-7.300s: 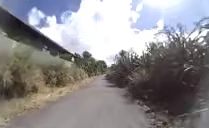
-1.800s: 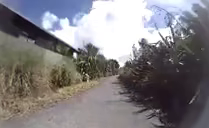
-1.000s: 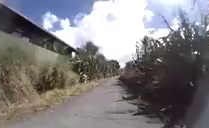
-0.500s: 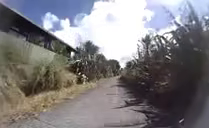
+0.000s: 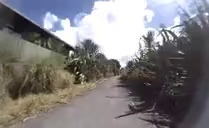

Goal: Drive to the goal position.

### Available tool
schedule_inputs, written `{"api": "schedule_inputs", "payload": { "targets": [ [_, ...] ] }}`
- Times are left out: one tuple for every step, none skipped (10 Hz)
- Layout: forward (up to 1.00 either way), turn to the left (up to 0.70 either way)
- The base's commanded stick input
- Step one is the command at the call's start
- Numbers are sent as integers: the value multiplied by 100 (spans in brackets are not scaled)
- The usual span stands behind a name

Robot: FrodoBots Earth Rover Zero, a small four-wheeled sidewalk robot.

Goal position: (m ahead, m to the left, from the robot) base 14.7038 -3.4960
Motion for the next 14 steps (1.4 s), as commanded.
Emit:
{"api": "schedule_inputs", "payload": {
  "targets": [
    [85,0],
    [85,0],
    [85,-34],
    [85,-21],
    [85,-9],
    [85,0],
    [85,0],
    [85,0],
    [85,0],
    [85,0],
    [85,0],
    [85,0],
    [85,0],
    [85,0]
  ]
}}
